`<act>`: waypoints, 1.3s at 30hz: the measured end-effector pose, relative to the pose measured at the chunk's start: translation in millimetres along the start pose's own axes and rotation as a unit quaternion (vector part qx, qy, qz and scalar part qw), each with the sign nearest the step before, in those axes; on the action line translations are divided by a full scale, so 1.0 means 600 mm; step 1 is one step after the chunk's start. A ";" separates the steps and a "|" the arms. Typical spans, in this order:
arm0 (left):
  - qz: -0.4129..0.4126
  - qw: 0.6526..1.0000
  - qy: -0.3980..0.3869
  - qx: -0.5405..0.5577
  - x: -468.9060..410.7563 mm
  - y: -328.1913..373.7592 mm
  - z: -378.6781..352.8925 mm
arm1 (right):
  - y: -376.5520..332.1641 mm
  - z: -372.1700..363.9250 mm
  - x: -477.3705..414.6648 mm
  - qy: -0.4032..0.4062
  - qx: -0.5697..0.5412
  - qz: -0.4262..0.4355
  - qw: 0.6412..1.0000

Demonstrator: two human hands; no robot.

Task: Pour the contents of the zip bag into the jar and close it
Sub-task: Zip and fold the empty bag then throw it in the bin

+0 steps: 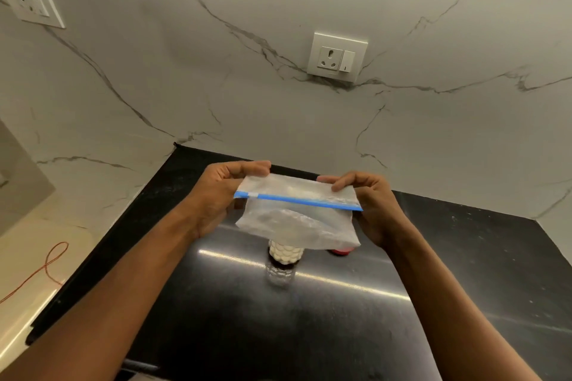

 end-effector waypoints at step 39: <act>0.171 0.938 0.012 0.301 0.042 -0.067 -0.068 | 0.042 -0.047 0.028 0.068 0.045 0.146 0.986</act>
Point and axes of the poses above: each hand's wrist, its own x-axis away from the middle knuckle, its own z-axis out of the back of the hand, y = z × x, the point moved 6 cm from there along -x, towards the middle knuckle, and after that the axes turned 6 degrees about x, right-handed, at the moved point
